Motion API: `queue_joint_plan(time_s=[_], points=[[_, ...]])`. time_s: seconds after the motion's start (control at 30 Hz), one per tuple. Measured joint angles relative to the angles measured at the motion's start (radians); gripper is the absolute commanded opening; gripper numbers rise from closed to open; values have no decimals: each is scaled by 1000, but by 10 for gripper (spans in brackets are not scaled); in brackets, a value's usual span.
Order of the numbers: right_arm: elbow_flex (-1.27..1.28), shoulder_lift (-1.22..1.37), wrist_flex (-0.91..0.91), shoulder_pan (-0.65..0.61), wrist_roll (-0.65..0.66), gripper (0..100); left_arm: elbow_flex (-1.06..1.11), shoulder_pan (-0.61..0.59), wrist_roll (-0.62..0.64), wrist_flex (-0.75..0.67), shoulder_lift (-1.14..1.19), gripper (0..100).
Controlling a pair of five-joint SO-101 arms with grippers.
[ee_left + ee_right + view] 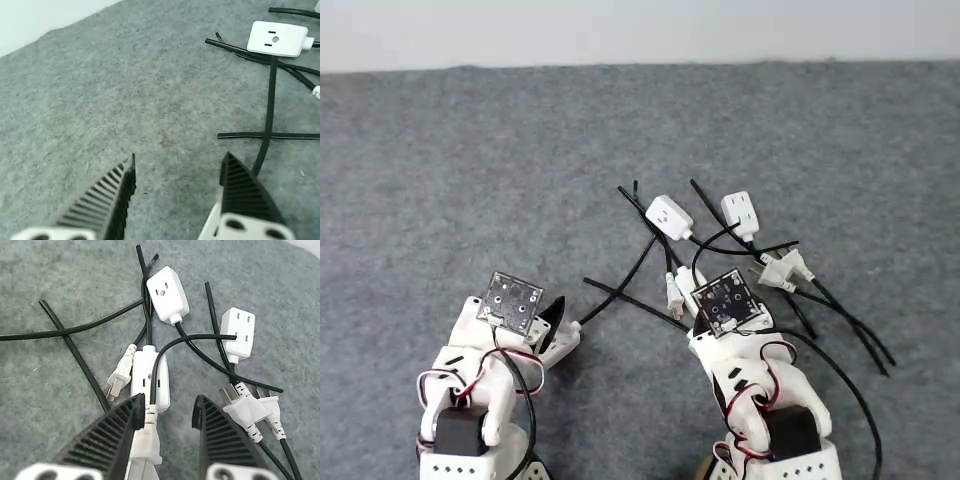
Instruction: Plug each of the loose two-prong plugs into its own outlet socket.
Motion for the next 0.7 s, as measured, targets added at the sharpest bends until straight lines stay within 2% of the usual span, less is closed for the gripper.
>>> queue_joint_plan(time_s=[0.23, 0.4, 0.53, 0.7], points=[[-77, 28, 48, 5, 0, 173, -28, -46, 11, 0, 0, 271], [-161, 232, 25, 2, 0, 173, -92, -91, 29, -38, 109, 271], [-241, 470, -15, 2, 0, 173, -158, -100, 32, -138, 342, 272], [-374, 810, -41, 49, -2, 173, -307, -101, 32, -249, 784, 272]])
